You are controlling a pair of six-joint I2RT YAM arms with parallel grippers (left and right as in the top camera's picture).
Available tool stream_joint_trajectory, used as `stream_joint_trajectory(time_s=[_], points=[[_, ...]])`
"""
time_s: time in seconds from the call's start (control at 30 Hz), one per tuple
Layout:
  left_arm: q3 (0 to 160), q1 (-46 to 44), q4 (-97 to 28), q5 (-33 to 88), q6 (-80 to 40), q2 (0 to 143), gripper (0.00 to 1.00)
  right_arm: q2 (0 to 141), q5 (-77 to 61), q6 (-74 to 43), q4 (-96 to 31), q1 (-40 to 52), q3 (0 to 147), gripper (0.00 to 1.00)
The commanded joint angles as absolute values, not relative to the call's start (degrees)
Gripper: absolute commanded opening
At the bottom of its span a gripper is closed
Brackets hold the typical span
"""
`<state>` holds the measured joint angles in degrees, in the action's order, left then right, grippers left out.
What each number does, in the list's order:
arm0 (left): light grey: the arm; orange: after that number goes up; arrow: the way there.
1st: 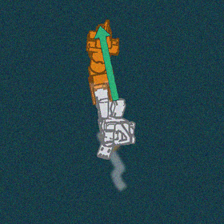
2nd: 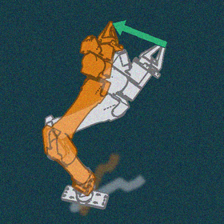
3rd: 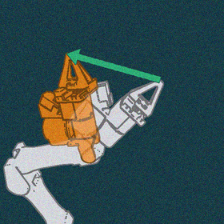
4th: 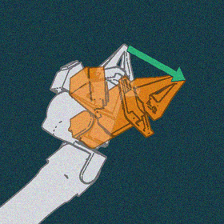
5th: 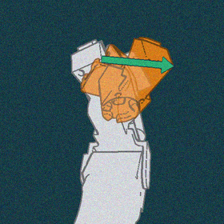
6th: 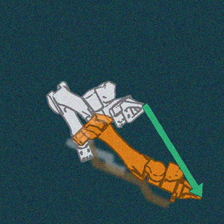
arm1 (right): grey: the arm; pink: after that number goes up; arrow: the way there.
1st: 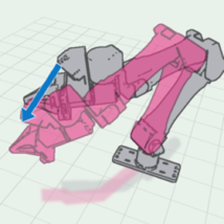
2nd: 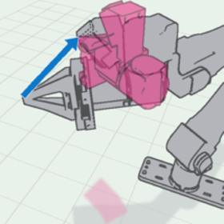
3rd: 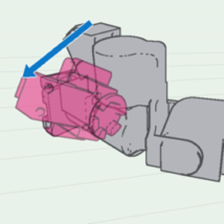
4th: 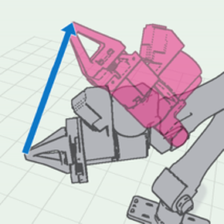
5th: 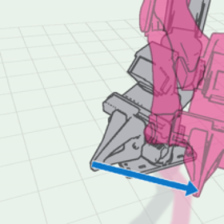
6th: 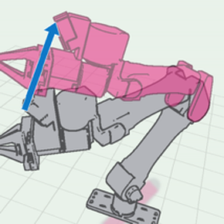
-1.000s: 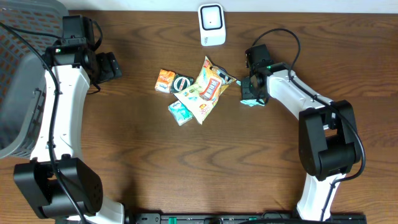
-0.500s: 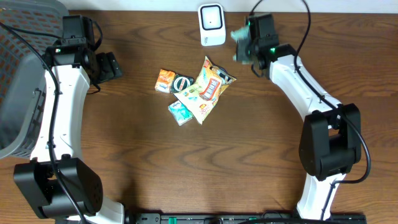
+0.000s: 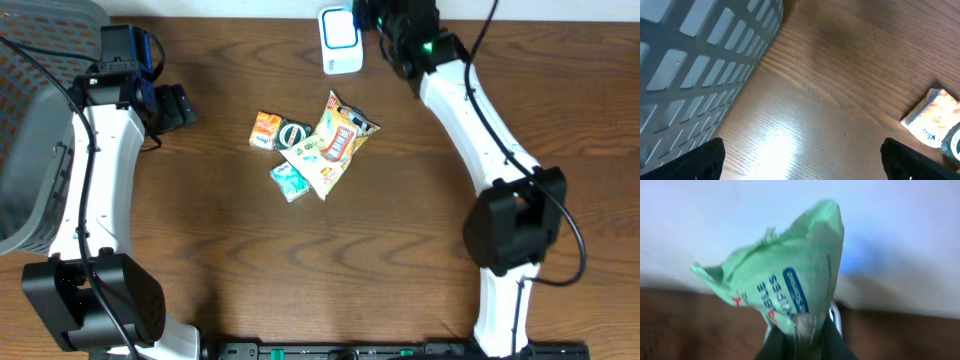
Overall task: Scan the item barcode
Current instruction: 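Raise the mint-green packet up against the scanner face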
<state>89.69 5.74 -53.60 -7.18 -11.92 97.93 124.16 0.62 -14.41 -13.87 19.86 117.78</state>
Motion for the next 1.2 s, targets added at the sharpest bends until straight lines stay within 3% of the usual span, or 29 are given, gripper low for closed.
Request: stream_joint_trajectory(time_s=[0.0,0.3,1.17], points=[[89.41,5.87,-53.69,-7.03,-11.42,98.5,0.97,132.92,0.49,-13.19,-17.06,19.77,126.21,0.01],[89.41,5.87,-53.69,-7.03,-11.42,98.5,0.97,143.06,0.54,-2.0,-8.84,22.15,128.77,0.01],[89.41,5.87,-53.69,-7.03,-11.42,98.5,0.98,142.82,10.41,-2.07,-11.25,20.34,127.83,0.01]])
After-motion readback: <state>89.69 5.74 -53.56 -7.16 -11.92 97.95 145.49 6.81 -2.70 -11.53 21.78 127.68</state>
